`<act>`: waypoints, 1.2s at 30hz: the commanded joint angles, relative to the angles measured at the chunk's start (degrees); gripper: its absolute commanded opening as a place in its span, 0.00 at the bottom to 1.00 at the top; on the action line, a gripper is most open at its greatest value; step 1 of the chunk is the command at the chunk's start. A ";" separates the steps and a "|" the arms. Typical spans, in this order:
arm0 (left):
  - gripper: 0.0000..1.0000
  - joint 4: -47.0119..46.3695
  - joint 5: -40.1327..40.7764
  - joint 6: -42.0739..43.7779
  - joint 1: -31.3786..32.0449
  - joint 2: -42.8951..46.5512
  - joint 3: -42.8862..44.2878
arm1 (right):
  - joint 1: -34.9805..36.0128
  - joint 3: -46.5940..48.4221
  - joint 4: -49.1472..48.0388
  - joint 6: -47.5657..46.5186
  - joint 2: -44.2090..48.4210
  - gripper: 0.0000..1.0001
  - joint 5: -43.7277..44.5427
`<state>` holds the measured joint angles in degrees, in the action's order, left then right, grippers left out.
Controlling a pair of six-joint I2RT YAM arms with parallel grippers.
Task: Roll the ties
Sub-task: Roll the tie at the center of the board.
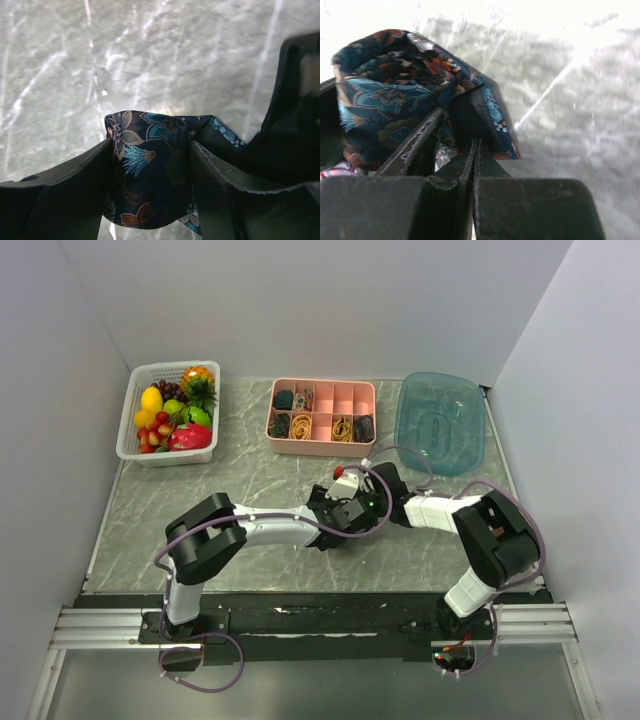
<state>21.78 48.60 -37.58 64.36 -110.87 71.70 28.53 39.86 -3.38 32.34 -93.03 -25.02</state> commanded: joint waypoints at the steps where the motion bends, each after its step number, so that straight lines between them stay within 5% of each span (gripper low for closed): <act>1: 0.65 -4.99 -5.09 -1.44 0.94 4.43 -1.74 | -1.55 -1.09 -2.43 -0.34 6.71 0.00 -1.18; 36: 0.63 -8.77 -0.70 -8.03 7.18 9.97 -7.98 | -3.40 -0.66 4.68 -2.28 -0.13 0.00 1.11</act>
<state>14.22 45.67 -44.03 70.39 -101.82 62.85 25.19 37.50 -1.74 31.64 -91.37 -26.76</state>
